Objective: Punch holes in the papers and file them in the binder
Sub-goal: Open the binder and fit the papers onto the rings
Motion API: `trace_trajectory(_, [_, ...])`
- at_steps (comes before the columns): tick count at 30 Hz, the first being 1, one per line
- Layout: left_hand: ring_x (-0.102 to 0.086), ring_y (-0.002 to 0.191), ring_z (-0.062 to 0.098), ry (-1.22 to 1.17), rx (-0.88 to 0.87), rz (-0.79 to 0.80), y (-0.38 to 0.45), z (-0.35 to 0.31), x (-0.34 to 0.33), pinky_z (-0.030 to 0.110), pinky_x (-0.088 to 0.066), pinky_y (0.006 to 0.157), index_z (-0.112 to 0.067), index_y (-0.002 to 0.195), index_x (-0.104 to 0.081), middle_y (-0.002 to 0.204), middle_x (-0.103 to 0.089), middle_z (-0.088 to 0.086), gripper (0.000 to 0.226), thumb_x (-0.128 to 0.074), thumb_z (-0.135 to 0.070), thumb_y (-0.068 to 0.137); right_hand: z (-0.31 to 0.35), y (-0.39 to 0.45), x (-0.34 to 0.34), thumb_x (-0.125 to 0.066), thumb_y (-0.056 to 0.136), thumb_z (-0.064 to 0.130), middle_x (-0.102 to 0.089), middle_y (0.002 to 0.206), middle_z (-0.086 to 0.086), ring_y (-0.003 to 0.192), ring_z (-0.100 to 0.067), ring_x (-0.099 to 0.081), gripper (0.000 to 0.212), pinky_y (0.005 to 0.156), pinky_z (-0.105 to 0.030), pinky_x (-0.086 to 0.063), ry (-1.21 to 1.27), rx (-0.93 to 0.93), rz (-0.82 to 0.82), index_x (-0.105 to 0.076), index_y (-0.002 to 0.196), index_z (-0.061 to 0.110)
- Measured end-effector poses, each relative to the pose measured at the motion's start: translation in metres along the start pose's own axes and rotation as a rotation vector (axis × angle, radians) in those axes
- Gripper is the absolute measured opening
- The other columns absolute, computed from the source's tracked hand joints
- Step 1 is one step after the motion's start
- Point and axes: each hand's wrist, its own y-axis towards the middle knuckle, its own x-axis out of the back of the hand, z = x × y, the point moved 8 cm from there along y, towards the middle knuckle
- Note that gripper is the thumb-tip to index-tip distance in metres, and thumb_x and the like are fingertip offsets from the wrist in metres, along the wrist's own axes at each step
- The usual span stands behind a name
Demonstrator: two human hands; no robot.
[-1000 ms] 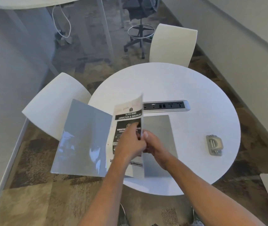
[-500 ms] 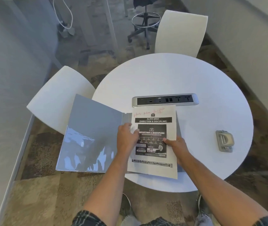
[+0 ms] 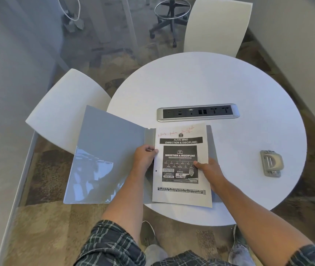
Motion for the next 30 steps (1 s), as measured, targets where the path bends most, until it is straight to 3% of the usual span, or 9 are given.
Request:
trace_trajectory(7, [-0.060, 0.069, 0.025, 0.017, 0.026, 0.021, 0.008, -0.004, -0.002, 0.037, -0.056, 0.071, -0.017, 0.069, -0.063, 0.075, -0.070, 0.004, 0.019, -0.078, -0.023, 0.079, -0.002, -0.004, 0.001, -0.076, 0.093, 0.020, -0.081, 0.101, -0.008, 0.090, -0.031, -0.079, 0.023, 0.087, -0.054, -0.062, 0.028, 0.018, -0.008, -0.074, 0.115, 0.014])
trace_trajectory(11, [-0.057, 0.067, 0.024, 0.023, 0.069, 0.041, 0.018, 0.002, -0.005, 0.035, -0.051, 0.068, -0.016, 0.070, -0.065, 0.071, -0.066, 0.006, 0.018, -0.078, -0.028, 0.069, 0.001, -0.011, 0.002, -0.074, 0.095, 0.023, -0.082, 0.099, -0.008, 0.087, -0.029, -0.080, 0.021, 0.073, -0.039, -0.063, 0.078, 0.028, 0.008, -0.074, 0.114, 0.013])
trace_trajectory(15, [-0.055, 0.066, 0.023, 0.012, 0.091, 0.058, 0.019, 0.001, -0.007, 0.035, -0.049, 0.068, -0.013, 0.073, -0.067, 0.071, -0.064, 0.008, 0.022, -0.080, -0.029, 0.064, 0.003, -0.013, 0.005, -0.075, 0.094, 0.026, -0.082, 0.099, -0.007, 0.087, -0.028, -0.080, 0.021, 0.081, -0.045, -0.063, 0.069, 0.045, -0.001, -0.074, 0.112, 0.015])
trace_trajectory(19, [-0.060, 0.071, 0.024, 0.013, 0.086, 0.065, 0.018, -0.002, -0.008, 0.035, -0.053, 0.075, -0.017, 0.061, -0.068, 0.072, -0.070, 0.004, 0.021, -0.086, -0.020, 0.071, 0.001, -0.012, 0.014, -0.078, 0.091, 0.029, -0.082, 0.099, -0.004, 0.087, -0.025, -0.080, 0.022, 0.085, -0.046, -0.062, 0.020, 0.084, -0.047, -0.075, 0.110, 0.017])
trace_trajectory(23, [-0.065, 0.077, 0.024, -0.020, 0.083, 0.055, 0.016, -0.003, -0.009, 0.038, -0.057, 0.085, -0.016, 0.067, -0.070, 0.078, -0.074, 0.004, 0.018, -0.086, -0.017, 0.076, 0.003, -0.014, 0.016, -0.080, 0.090, 0.025, -0.082, 0.098, -0.003, 0.084, -0.021, -0.080, 0.025, 0.077, -0.036, -0.061, 0.019, 0.099, -0.055, -0.075, 0.112, 0.015])
trace_trajectory(27, [-0.068, 0.079, 0.028, -0.044, 0.046, 0.032, 0.008, -0.006, -0.010, 0.036, -0.056, 0.075, -0.014, 0.081, -0.068, 0.088, -0.075, 0.007, 0.017, -0.085, -0.013, 0.077, 0.000, -0.010, 0.021, -0.080, 0.089, 0.028, -0.082, 0.100, -0.001, 0.086, -0.022, -0.080, 0.028, 0.083, -0.044, -0.063, -0.031, 0.115, -0.089, -0.075, 0.113, 0.016])
trace_trajectory(30, [-0.066, 0.078, 0.022, 0.099, -0.038, -0.036, -0.010, -0.011, -0.006, 0.035, -0.054, 0.073, -0.014, 0.102, -0.058, 0.088, -0.069, 0.000, 0.034, -0.083, -0.015, 0.079, 0.000, -0.007, 0.025, -0.079, 0.089, 0.034, -0.081, 0.099, 0.003, 0.084, -0.018, -0.079, 0.028, 0.084, -0.043, -0.063, -0.116, 0.139, -0.127, -0.075, 0.113, 0.020])
